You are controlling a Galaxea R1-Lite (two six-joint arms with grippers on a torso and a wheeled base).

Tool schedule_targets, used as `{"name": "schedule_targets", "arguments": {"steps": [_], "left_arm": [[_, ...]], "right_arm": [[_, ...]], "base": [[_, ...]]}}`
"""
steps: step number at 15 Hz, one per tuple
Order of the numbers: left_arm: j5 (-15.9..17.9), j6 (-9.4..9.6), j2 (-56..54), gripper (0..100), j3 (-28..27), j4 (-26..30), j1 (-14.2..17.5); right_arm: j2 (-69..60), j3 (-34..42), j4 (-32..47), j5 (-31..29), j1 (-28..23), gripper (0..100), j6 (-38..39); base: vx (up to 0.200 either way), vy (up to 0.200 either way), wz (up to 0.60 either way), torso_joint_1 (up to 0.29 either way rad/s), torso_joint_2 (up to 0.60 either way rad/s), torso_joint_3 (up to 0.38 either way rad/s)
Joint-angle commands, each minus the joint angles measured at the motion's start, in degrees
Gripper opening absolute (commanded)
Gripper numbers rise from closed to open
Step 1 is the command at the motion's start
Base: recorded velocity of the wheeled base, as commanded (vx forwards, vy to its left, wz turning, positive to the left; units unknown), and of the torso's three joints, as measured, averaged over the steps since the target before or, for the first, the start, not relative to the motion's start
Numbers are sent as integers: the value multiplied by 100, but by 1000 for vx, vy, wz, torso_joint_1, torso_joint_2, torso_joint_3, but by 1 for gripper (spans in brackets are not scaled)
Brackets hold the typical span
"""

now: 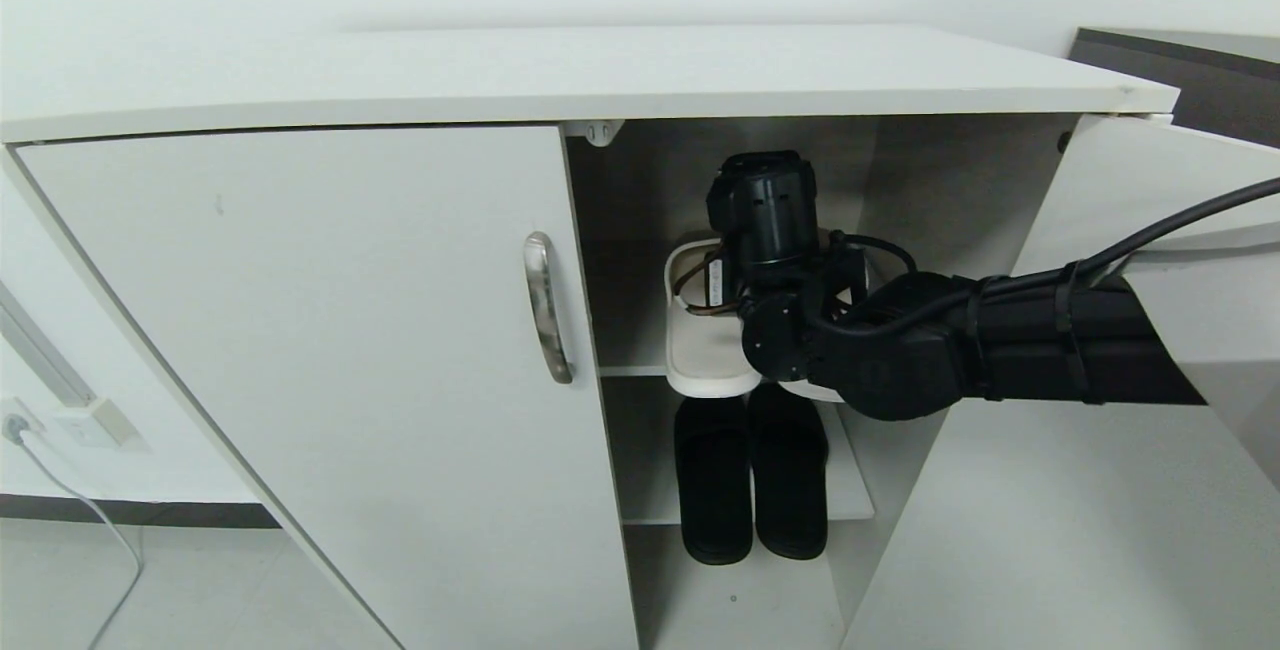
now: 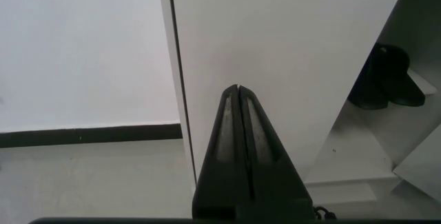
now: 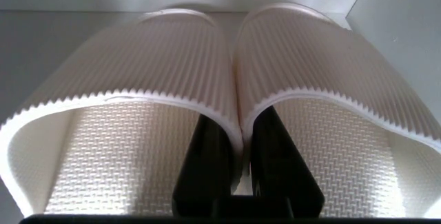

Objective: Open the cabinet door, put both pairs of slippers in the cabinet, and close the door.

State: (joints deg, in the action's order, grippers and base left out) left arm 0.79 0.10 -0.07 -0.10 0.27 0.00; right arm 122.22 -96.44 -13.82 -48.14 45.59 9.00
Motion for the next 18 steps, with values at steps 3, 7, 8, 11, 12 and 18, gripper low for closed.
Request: {"name": "schedule_targets", "arguments": {"steps": [3,7,8,11,12,18], "left_arm": [[0,-1,7,0,1,0,0],[0,-1,7,0,1,0,0],[0,-1,7,0,1,0,0],[0,-1,7,0,1,0,0],[0,-1,7,0,1,0,0],[0,-1,7,0,1,0,0]], "right_arm": [[82,-6,-15,-2,-15,0,6],[109,-6,-15,-2,-33,0,6],[109,-15,-6,-2,-33,100,6],[12,134,3,-11,-15,100,6],[-252,380,3,-20,90,100,6],[-1693,1866,-50,-46,793,100,67]], "base": [[0,0,0,0,0,0],[0,0,0,0,0,0],[0,0,0,0,0,0],[0,0,0,0,0,0],[0,0,0,0,0,0],[0,0,0,0,0,0]]}}
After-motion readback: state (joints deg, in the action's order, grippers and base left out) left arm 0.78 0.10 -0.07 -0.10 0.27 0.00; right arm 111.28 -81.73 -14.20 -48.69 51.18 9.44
